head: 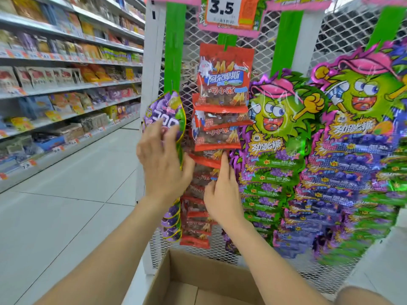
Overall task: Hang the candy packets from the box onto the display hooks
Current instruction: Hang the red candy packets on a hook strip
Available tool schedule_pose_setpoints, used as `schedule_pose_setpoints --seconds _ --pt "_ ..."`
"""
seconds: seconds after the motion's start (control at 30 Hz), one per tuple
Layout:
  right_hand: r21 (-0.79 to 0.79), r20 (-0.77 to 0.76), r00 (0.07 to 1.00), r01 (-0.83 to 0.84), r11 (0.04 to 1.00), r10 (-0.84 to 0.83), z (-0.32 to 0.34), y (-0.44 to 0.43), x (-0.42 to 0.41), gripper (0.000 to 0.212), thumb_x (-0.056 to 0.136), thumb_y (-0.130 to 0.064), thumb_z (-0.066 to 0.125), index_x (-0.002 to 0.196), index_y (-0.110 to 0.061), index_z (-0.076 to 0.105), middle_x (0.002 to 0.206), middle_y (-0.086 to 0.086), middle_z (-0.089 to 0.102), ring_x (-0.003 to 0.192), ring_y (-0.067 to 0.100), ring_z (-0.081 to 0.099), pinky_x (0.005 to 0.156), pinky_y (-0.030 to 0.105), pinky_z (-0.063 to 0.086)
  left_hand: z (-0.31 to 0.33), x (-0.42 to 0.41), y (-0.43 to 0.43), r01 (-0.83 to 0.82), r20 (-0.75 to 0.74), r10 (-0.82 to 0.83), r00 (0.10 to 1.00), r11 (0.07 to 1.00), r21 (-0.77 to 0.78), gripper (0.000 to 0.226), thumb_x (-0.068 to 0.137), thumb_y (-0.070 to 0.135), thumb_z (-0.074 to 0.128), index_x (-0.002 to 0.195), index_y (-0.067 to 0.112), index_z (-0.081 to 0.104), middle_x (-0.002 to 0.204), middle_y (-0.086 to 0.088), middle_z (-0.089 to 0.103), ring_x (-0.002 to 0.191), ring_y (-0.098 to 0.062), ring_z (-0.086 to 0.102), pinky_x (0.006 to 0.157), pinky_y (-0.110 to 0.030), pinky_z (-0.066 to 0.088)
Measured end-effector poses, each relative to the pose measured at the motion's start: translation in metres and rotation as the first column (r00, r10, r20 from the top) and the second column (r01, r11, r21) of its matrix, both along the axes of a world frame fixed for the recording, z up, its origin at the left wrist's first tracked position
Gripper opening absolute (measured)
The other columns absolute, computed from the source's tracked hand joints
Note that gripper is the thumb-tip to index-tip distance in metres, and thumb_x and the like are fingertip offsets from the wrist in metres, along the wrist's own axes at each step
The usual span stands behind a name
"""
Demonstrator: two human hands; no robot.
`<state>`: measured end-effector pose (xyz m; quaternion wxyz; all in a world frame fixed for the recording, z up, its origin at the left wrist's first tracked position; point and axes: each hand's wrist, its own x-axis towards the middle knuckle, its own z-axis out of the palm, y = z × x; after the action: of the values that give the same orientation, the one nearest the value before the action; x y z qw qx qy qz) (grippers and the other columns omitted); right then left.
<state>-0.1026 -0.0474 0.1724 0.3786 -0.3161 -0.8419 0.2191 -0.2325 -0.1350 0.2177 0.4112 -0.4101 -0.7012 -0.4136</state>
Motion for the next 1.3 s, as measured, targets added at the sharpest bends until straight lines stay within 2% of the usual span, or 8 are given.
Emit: schedule_pose_setpoints --seconds 0.1,0.27,0.43,0.57,0.63,0.83,1.13,1.3 --pt "0.059 0.019 0.991 0.13 0.99 -0.131 0.006 -0.004 0.011 0.078 0.106 -0.024 0.051 0.169 -0.022 0.004 0.148 0.01 0.053 0.108 0.031 0.063 0.072 0.035 0.039 0.016 0.016 0.014 -0.029 -0.218 -0.033 0.975 0.961 -0.276 0.072 0.092 0.029 0.059 0.162 0.031 0.041 0.176 -0.005 0.022 0.162 -0.042 0.016 0.122 -0.069 0.019" --pt "0.135 0.129 0.965 0.211 0.968 -0.228 0.013 -0.007 0.024 0.061 0.109 -0.034 0.044 0.164 -0.015 0.026 0.118 0.012 0.069 0.104 0.035 0.069 0.073 0.042 0.048 0.018 0.017 0.034 -0.091 -0.249 -0.041 0.968 0.865 -0.493 0.065 0.106 0.053 0.046 0.166 0.046 0.021 0.179 0.0 -0.006 0.162 -0.046 -0.001 0.114 -0.084 0.02" --pt "0.235 -0.027 0.975 0.22 0.947 -0.22 0.042 0.003 0.042 0.021 0.103 -0.037 0.051 0.105 -0.023 0.066 0.069 -0.001 0.066 0.062 0.024 0.064 0.051 0.032 0.044 0.021 0.029 0.039 -0.118 -0.254 0.001 0.967 0.887 -0.446 0.065 0.099 0.059 0.058 0.156 0.03 0.046 0.178 -0.012 0.01 0.16 -0.051 0.01 0.116 -0.082 0.017" --pt "0.34 -0.448 0.892 0.226 0.913 -0.054 0.092 0.026 0.049 0.009 0.098 -0.015 0.057 0.107 -0.015 0.06 0.093 -0.001 0.06 0.082 0.018 0.057 0.072 0.03 0.045 0.035 0.041 0.045 -0.116 -0.389 -0.001 0.921 0.954 -0.278 0.053 0.092 0.049 0.07 0.131 0.013 0.061 0.169 -0.016 0.035 0.158 -0.047 0.027 0.123 -0.072 0.018" --pt "0.392 -0.559 0.825 0.352 0.85 -0.083 0.121 0.046 0.051 0.021 0.096 -0.006 0.055 0.116 -0.007 0.061 0.112 0.008 0.056 0.103 0.024 0.055 0.091 0.031 0.044 0.044 0.047 0.05 -0.086 -0.429 -0.048 0.902 0.954 -0.288 0.069 0.083 0.042 0.078 0.143 0.018 0.053 0.173 -0.012 0.027 0.161 -0.043 0.021 0.126 -0.069 0.016" --pt "0.305 -0.421 0.818 0.534 0.788 -0.392 0.184 0.091 0.04 0.059 0.102 -0.015 0.051 0.159 -0.012 0.035 0.159 0.014 0.041 0.149 0.033 0.035 0.123 0.049 0.024 0.058 0.047 0.067 -0.147 -0.436 -0.071 0.897 0.882 -0.447 0.104 0.086 0.043 0.075 0.169 0.038 0.013 0.179 -0.006 -0.004 0.163 -0.044 -0.002 0.126 -0.069 0.008" --pt "0.06 -0.16 0.868 0.484 0.873 -0.47 0.225 0.104 0.043 0.038 0.101 -0.043 0.053 0.131 -0.021 0.059 0.144 0.011 0.05 0.137 0.038 0.039 0.113 0.052 0.024 0.055 0.044 0.066 -0.117 -0.372 -0.065 0.926 0.888 -0.445 0.079 0.087 0.054 0.076 0.154 0.03 0.043 0.179 -0.009 0.002 0.162 -0.047 0.002 0.12 -0.074 0.021" --pt "0.035 -0.235 0.901 0.382 0.924 -0.363 0.228 0.112 0.058 0.032 0.098 -0.039 0.053 0.124 -0.024 0.064 0.115 -0.002 0.066 0.124 0.029 0.05 0.106 0.05 0.027 0.055 0.038 0.067 -0.15 -0.361 -0.026 0.932 0.881 -0.449 0.075 0.086 0.043 0.081 0.15 0.029 0.044 0.178 -0.01 0.005 0.162 -0.047 0.002 0.118 -0.074 0.025"
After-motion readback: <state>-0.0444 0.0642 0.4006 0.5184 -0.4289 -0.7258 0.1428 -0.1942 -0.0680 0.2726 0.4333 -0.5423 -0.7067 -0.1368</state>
